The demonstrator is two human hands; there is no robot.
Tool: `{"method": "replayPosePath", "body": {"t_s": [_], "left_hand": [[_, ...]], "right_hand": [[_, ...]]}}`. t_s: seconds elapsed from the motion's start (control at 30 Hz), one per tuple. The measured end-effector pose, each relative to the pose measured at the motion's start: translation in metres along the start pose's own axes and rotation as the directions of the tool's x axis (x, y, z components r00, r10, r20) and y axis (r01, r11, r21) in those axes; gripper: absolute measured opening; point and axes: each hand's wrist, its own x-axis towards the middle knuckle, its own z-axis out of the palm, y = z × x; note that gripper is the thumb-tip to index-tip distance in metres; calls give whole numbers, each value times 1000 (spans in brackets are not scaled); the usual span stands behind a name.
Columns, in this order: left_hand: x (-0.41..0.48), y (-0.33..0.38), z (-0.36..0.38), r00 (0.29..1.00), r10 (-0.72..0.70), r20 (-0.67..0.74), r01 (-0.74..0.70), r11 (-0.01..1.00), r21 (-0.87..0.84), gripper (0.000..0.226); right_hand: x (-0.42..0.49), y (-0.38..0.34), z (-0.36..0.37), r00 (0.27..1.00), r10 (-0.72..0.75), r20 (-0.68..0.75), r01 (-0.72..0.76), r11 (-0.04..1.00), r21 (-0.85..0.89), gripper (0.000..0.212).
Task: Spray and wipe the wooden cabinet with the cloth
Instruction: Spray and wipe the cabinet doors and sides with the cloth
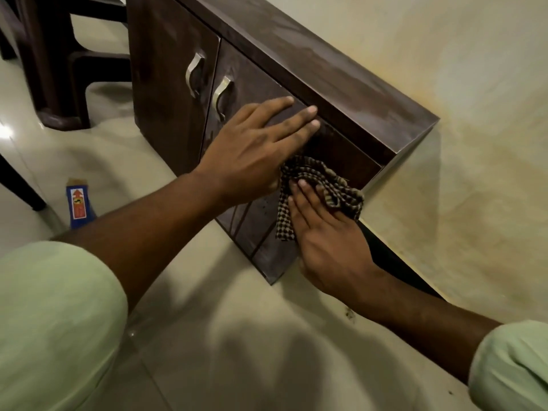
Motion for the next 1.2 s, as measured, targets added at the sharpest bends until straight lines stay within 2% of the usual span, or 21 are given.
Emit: {"method": "replayPosePath", "body": {"t_s": [0.07, 0.13, 0.3, 0.47, 0.53, 0.6, 0.73, 0.8, 0.9, 0.93, 1.03, 1.2], "left_hand": [[-13, 0, 9, 1000, 16, 26, -16, 999, 30, 80], [-21, 1, 13, 999, 27, 34, -29, 998, 54, 84], [-13, 4, 9, 999, 39, 14, -40, 993, 108, 72], [-6, 5, 5, 994, 58, 89, -70, 987, 143, 67], [-6, 4, 5, 993, 61, 102, -78, 982, 173, 69], [-6, 6, 5, 992, 60, 107, -76, 984, 158, 68], [-8, 12, 5, 991, 26, 129, -43, 991, 126, 71], [-8, 13, 3, 991, 14, 132, -30, 992, 122, 69], [-8, 15, -3, 988, 0, 154, -21, 991, 132, 71], [-8, 15, -4, 987, -2, 161, -20, 991, 131, 72], [-9, 16, -4, 985, -10, 170, -12, 992, 128, 73], [-9, 16, 2, 977, -19, 212, -14, 988, 155, 85]], "right_hand": [[-1, 1, 5, 1000, -1, 4, 1, 999, 54, 66], [-3, -2, 13, 997, -22, 80, 12, 992, 126, 69], [-9, -15, 47, 968, -85, 234, 9, 951, 309, 87], [-6, -18, 27, 982, -119, 144, 84, 969, 231, 86], [-3, -16, 14, 990, -77, 115, 51, 975, 216, 87], [-1, -13, 11, 988, -41, 149, 4, 971, 239, 87], [-1, -22, 59, 987, -26, 159, -23, 954, 299, 76], [-9, -37, 86, 966, -41, 256, -62, 922, 382, 71], [-15, -45, 95, 953, -15, 303, -126, 890, 438, 46], [-15, -45, 94, 958, -20, 285, -108, 898, 427, 46], [-10, -42, 80, 974, -28, 223, -51, 939, 339, 64], [-12, -25, 48, 994, -33, 100, 14, 983, 184, 72]]}}
